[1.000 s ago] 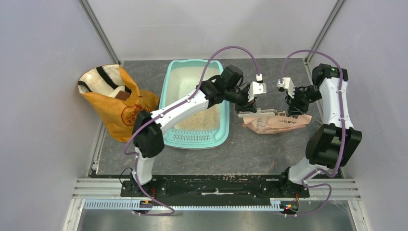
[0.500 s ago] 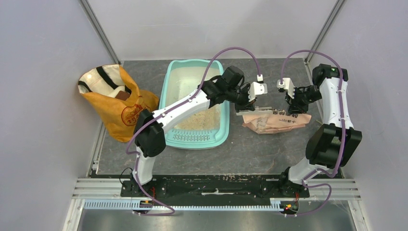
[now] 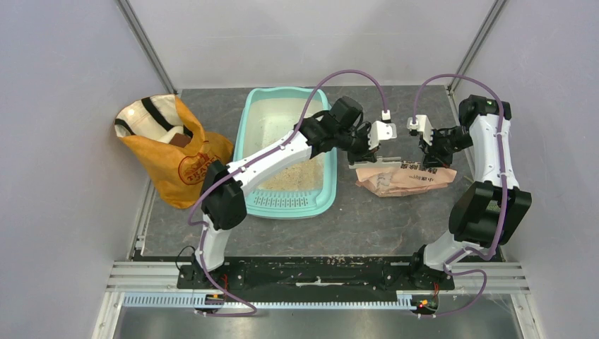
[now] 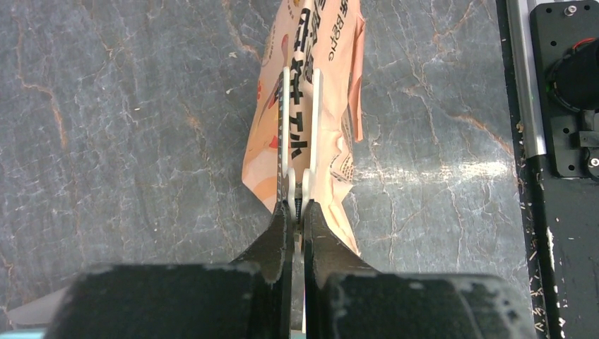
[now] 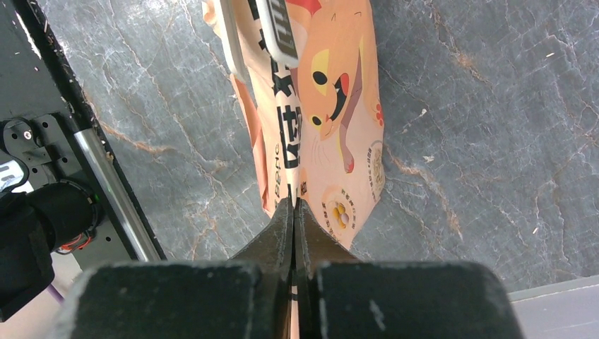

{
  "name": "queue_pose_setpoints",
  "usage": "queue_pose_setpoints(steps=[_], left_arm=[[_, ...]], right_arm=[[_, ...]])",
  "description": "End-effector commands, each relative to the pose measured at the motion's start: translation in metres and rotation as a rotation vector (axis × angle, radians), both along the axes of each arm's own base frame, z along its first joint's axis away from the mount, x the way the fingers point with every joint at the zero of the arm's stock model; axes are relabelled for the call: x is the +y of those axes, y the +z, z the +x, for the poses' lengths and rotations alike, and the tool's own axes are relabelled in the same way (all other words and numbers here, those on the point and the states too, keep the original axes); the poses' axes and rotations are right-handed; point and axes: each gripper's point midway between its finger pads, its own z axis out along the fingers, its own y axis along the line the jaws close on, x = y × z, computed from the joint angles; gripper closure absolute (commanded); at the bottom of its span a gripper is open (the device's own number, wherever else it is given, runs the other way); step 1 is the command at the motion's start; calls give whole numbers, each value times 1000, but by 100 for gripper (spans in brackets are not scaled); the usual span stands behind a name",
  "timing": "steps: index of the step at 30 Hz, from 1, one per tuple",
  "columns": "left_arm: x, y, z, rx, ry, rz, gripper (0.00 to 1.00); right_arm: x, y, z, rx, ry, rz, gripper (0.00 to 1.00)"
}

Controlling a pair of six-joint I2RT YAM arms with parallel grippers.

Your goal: Fill the litter box with clean litter

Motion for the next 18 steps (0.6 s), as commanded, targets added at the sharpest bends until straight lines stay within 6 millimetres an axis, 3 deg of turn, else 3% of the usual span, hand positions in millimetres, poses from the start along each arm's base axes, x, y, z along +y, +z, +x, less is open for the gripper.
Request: queue_pose_setpoints(steps=[1,18], left_arm=[[-15,7,-3,-33,-46,-29,98],[-40,-5,-6,-29,-60,-39,98]], right_arm=[[7,7,-3,-24,10,36,100],[13,13,-5,-40,24,58,100]])
